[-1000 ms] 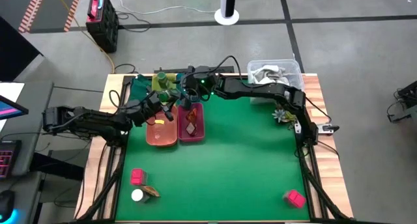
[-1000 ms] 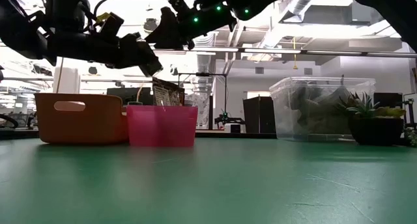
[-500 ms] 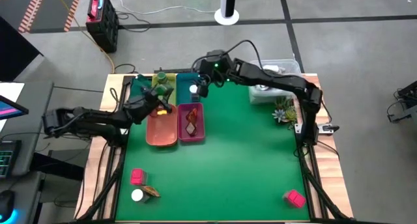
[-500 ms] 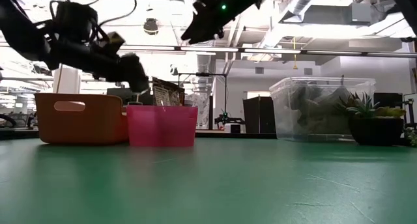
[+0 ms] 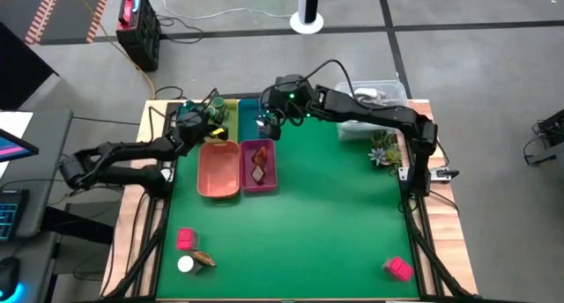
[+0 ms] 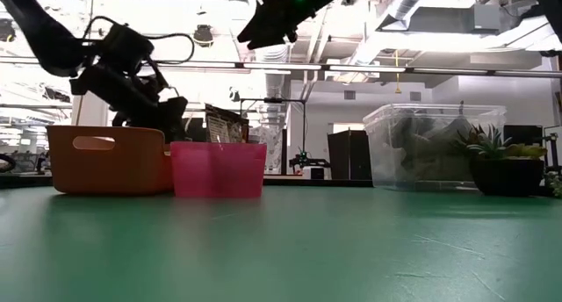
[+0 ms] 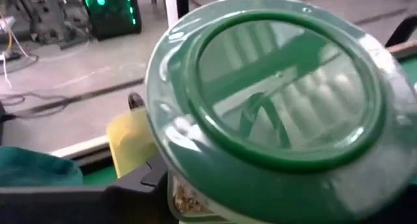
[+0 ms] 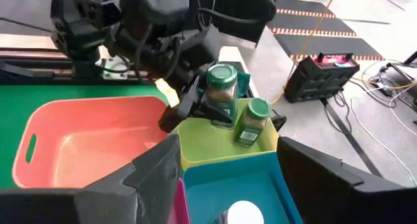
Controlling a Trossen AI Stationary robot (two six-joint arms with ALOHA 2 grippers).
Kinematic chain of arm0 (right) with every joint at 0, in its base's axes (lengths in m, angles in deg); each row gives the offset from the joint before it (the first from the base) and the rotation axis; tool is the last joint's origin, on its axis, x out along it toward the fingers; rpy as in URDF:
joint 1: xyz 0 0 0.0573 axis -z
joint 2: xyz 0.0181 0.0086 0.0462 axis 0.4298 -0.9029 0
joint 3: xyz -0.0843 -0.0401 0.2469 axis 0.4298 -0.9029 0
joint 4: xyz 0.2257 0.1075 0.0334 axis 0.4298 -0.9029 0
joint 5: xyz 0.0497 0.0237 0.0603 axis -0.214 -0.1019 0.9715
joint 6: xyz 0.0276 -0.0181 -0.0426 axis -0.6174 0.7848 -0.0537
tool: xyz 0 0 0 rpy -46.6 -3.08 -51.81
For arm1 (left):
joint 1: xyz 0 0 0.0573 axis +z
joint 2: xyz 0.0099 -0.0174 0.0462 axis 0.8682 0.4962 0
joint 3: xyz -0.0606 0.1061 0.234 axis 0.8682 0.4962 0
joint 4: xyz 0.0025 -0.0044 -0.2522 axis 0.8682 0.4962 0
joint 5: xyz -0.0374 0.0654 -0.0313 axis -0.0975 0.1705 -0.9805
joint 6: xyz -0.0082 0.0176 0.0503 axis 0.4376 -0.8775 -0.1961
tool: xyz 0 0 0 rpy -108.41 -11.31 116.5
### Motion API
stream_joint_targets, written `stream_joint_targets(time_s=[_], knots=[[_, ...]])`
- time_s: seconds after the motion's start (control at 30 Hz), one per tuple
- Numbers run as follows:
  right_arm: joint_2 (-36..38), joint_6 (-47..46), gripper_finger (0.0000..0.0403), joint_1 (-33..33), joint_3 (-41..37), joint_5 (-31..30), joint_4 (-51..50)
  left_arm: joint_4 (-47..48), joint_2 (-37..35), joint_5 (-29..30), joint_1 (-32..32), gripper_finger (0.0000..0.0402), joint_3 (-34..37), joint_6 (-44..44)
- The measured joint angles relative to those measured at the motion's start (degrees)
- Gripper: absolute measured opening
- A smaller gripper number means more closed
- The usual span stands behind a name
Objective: Sort spices by type
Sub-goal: Put the green seasoning bottle into the yellow bin
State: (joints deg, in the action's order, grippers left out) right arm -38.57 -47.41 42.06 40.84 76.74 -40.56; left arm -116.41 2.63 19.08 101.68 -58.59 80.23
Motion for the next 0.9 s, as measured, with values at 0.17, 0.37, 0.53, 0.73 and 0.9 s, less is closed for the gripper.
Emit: stream_joint_targets(time_s=[0.17,0.37,0.53,0.73,0.9], knots=[[0.0,-0.04,0.0285,0.02,0.0,-0.04,0.1,0.98,5.97,-1.36,0.05,0.0194,-2.15,0.63],[0.0,-0.04,0.0285,-0.48,0.0,-0.03,-0.11,1.42,13.36,-6.09,1.66,0.0194,-6.05,1.1],[0.0,-0.04,0.0285,-0.94,0.0,-0.04,-1.6,0.98,18.35,-6.68,2.21,0.0194,-7.31,1.66],[-0.02,0.05,0.0285,-1.27,0.0,-0.04,-3.98,0.52,20.06,-4.34,2.21,0.0256,-7.42,2.32],[-0.02,1.01,0.0285,-1.23,0.0,-0.04,-5.16,1.03,19.54,-4.02,2.21,0.0293,-7.4,2.09]])
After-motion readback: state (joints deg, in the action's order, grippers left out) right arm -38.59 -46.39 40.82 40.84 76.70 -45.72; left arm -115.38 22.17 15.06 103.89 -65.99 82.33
